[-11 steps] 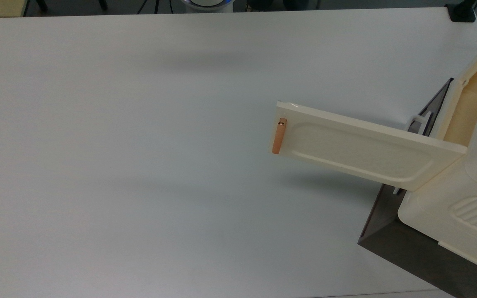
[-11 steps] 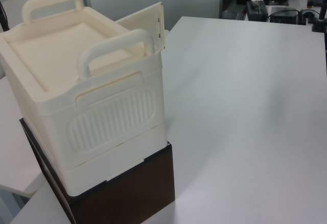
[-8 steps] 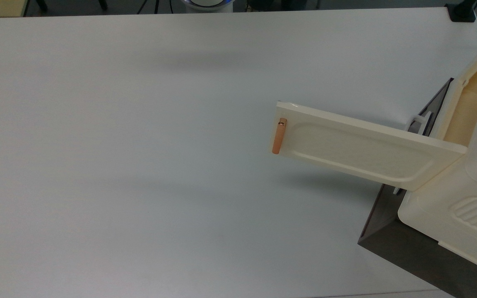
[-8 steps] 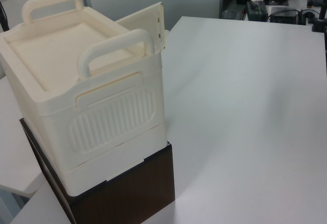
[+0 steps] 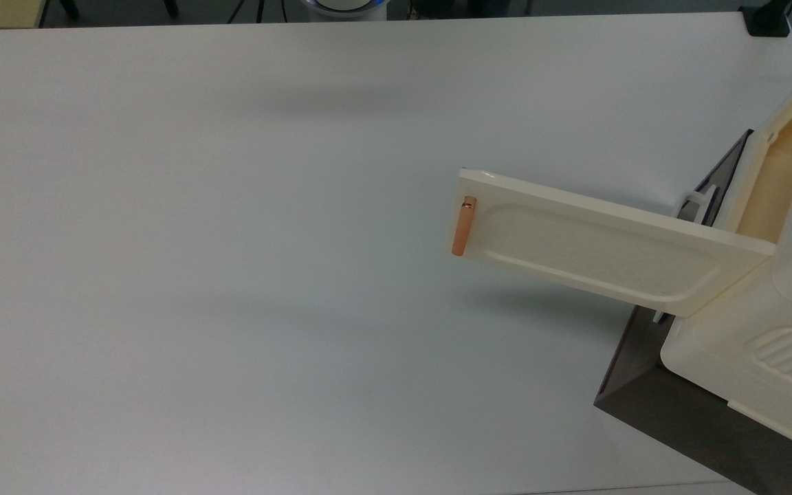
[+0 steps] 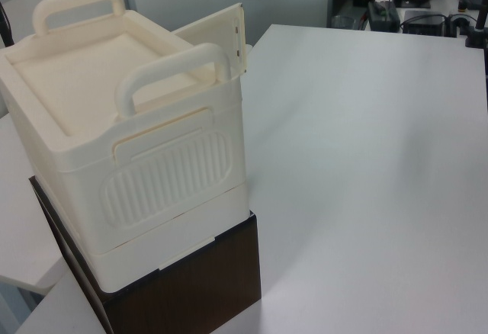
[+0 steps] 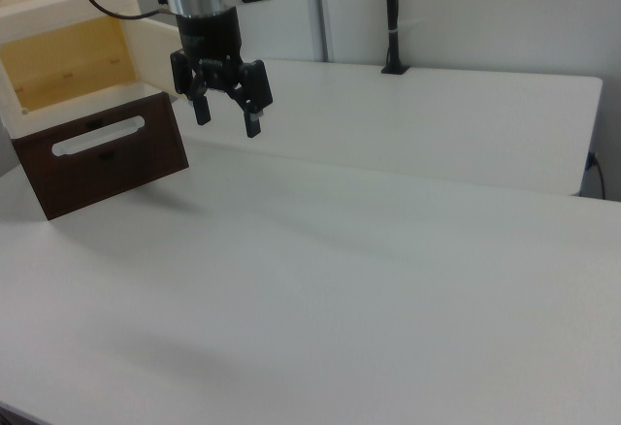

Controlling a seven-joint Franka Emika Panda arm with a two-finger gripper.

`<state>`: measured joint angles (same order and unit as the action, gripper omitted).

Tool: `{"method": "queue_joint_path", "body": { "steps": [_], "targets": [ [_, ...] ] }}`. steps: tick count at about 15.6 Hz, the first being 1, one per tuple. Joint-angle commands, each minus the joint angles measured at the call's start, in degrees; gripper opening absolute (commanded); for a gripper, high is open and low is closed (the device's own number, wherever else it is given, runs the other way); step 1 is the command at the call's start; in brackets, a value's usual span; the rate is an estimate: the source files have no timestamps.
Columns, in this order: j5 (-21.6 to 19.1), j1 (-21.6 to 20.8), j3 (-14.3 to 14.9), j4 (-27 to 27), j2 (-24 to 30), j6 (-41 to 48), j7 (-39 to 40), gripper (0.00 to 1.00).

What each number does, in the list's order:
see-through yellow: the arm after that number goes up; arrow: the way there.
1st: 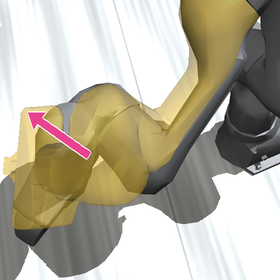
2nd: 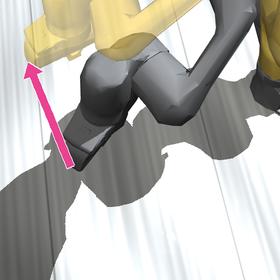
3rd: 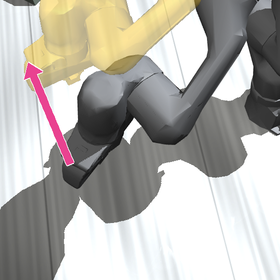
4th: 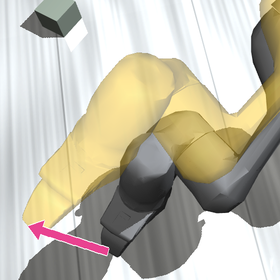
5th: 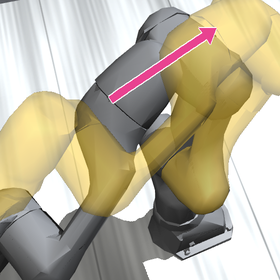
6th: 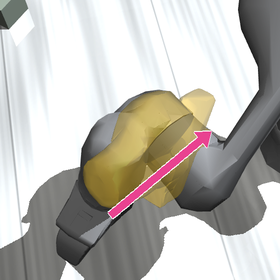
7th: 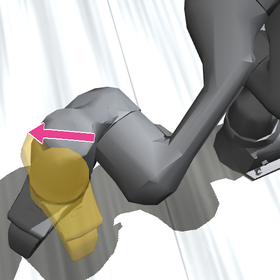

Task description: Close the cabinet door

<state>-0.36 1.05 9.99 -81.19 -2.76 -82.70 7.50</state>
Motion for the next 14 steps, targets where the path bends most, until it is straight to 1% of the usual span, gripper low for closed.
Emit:
{"method": "queue_joint_path", "body": {
  "steps": [1,10,14],
  "targets": [
    [-0.6,-0.1,0.3,-0.6,1.0,1.5,1.5,1.00],
    [-0.6,-0.1,0.3,-1.0,0.6,1.4,1.5,1.00],
    [-0.6,0.3,0.3,-0.9,0.3,0.8,1.5,0.83]
  ]
}}
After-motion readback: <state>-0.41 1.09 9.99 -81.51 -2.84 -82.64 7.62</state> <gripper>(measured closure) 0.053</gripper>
